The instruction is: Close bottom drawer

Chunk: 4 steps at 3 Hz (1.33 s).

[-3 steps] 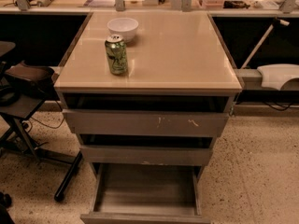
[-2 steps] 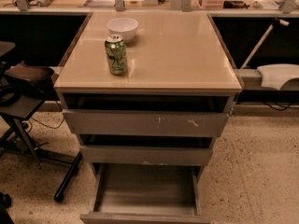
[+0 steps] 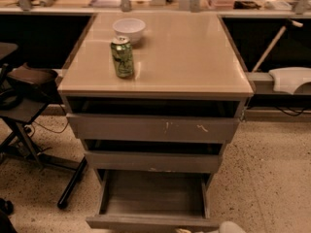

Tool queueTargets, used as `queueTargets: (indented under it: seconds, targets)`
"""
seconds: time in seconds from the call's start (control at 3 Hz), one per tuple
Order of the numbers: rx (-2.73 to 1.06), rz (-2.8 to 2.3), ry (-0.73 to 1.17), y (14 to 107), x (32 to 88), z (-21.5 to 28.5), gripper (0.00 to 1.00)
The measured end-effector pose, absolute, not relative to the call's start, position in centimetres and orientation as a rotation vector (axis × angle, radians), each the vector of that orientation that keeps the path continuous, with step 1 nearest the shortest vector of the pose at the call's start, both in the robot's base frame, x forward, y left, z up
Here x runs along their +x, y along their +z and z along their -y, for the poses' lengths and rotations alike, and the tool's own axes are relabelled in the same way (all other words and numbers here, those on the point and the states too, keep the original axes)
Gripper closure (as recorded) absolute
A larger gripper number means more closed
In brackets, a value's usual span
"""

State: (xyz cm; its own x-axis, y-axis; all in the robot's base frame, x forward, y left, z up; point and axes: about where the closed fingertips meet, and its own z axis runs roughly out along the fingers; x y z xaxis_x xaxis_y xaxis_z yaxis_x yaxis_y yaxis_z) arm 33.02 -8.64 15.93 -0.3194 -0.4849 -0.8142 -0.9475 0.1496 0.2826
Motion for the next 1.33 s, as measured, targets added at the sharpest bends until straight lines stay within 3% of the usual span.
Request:
queueTargets:
  seconds: [1.0,1.33]
  targets:
    - [-1.139,-1.697,0.789,23.9,46.9,10.1,0.0]
    - [-1.139,-1.697,0.789,23.9,46.9,10.1,0.0]
